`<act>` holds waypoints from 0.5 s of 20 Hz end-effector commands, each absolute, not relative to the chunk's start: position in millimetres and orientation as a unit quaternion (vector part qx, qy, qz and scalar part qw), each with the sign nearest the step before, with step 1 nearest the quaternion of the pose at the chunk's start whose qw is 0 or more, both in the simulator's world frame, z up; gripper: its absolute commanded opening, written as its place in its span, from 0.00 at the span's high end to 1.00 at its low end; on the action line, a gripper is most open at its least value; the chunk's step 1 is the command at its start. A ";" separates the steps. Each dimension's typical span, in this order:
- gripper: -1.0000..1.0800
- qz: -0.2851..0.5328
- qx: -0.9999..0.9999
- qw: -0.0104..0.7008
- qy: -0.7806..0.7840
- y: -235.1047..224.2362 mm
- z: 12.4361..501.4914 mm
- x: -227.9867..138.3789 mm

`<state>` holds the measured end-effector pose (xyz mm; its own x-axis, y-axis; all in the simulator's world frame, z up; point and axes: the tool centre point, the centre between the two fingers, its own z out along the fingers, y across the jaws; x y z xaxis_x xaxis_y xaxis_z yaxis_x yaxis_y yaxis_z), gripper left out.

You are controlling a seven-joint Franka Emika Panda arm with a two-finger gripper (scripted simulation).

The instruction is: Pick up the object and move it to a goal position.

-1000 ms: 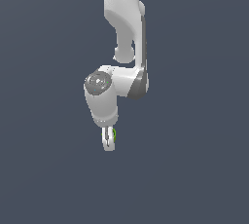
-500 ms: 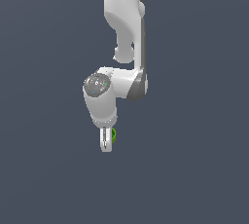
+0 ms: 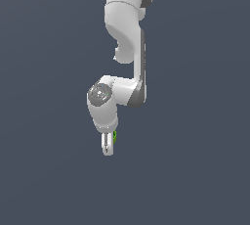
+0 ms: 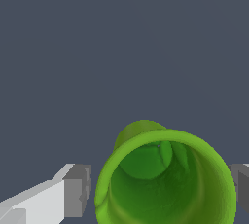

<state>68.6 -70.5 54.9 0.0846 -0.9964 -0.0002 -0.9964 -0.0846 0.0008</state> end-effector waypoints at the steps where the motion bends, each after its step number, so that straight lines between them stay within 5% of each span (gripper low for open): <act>1: 0.04 0.000 0.736 0.000 -0.677 -70.5 45.3 68.7; 6: 0.04 0.000 0.736 0.000 -0.677 -70.6 42.5 70.1; 7: 1.00 0.000 0.736 0.000 -0.677 -70.6 42.5 70.1; 10: 1.00 0.000 0.736 0.000 -0.677 -70.6 42.5 70.1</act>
<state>69.8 -70.5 42.3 0.0839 -0.9965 -0.0003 -0.9965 -0.0839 0.0006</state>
